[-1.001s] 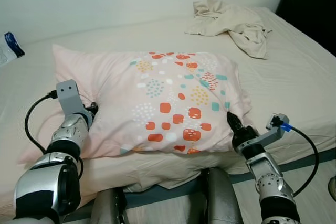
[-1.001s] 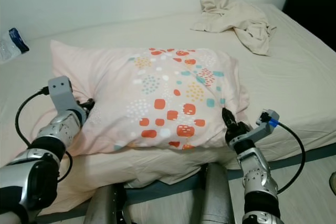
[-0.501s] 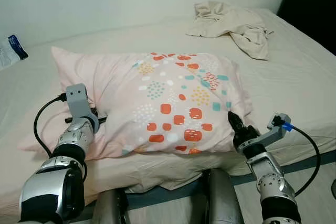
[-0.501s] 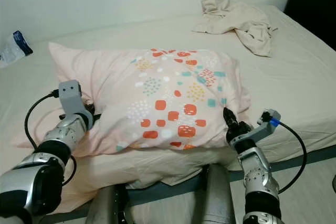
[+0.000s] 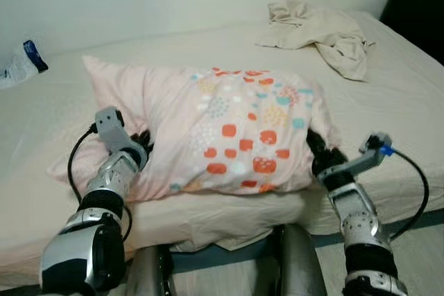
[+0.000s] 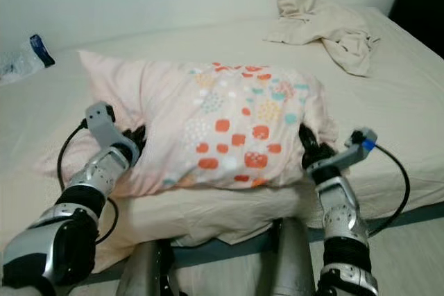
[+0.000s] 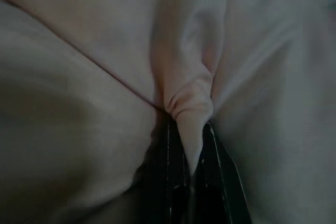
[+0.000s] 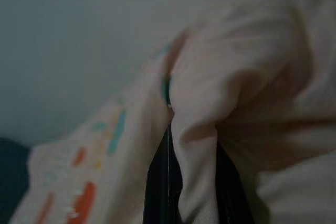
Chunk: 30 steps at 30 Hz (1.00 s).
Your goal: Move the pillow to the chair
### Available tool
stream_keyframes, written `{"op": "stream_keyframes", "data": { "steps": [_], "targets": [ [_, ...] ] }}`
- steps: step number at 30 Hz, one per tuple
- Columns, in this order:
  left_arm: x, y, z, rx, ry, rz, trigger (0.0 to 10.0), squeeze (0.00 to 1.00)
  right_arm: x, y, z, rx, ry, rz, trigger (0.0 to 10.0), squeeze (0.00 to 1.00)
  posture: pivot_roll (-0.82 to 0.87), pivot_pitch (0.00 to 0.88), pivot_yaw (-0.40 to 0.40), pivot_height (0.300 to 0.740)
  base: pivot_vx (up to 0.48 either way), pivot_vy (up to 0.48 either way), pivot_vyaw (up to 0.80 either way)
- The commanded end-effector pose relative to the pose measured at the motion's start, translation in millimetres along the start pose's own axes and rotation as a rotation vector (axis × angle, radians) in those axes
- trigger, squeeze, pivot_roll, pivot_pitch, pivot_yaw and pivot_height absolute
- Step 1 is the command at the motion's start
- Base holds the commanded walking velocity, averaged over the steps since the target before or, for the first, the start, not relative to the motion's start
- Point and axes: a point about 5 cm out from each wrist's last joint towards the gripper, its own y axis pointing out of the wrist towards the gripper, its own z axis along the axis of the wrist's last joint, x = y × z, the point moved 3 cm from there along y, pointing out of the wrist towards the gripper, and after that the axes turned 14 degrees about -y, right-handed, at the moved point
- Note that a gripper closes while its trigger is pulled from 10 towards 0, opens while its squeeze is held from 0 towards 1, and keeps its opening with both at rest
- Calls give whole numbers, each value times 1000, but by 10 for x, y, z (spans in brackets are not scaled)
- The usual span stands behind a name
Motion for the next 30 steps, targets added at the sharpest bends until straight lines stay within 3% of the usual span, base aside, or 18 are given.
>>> {"op": "stream_keyframes", "data": {
  "steps": [1,3,5,7,13,20,27,28,29,30],
  "targets": [
    [245,48,-195,-82,-94,-107,0,0,-259,138,86,30,-7,99,0,0,-95,151,78,531,0,0,0],
    [373,53,-42,-29,-127,-167,0,0,-321,206,208,63,-26,120,0,0,-92,139,78,531,0,0,0],
    [440,48,21,-4,-126,-196,0,0,-355,244,263,74,-37,130,0,0,-91,128,78,531,0,0,0],
    [603,16,134,55,-98,-260,0,0,-446,321,367,100,-71,161,0,0,-88,110,70,536,0,0,0],
    [638,-74,168,132,5,-269,0,0,-524,350,306,78,-87,185,0,0,-79,93,58,560,0,0,0],
    [629,-147,144,151,23,-261,0,0,-565,348,242,50,-94,199,0,0,-78,81,44,590,0,0,0],
    [740,-200,115,170,54,-278,0,0,-586,358,221,39,-95,206,0,0,-78,69,38,625,0,0,0],
    [767,-197,114,173,59,-281,4039,0,-591,365,219,37,-96,210,0,0,-77,65,36,630,0,0,0],
    [796,-193,114,177,63,-284,6157,0,-600,378,216,35,-97,214,0,0,-76,59,33,640,0,0,0],
    [796,-193,114,177,63,-284,6157,0,-600,378,216,35,-97,214,0,0,-76,59,33,640,0,0,0]
  ]
}}
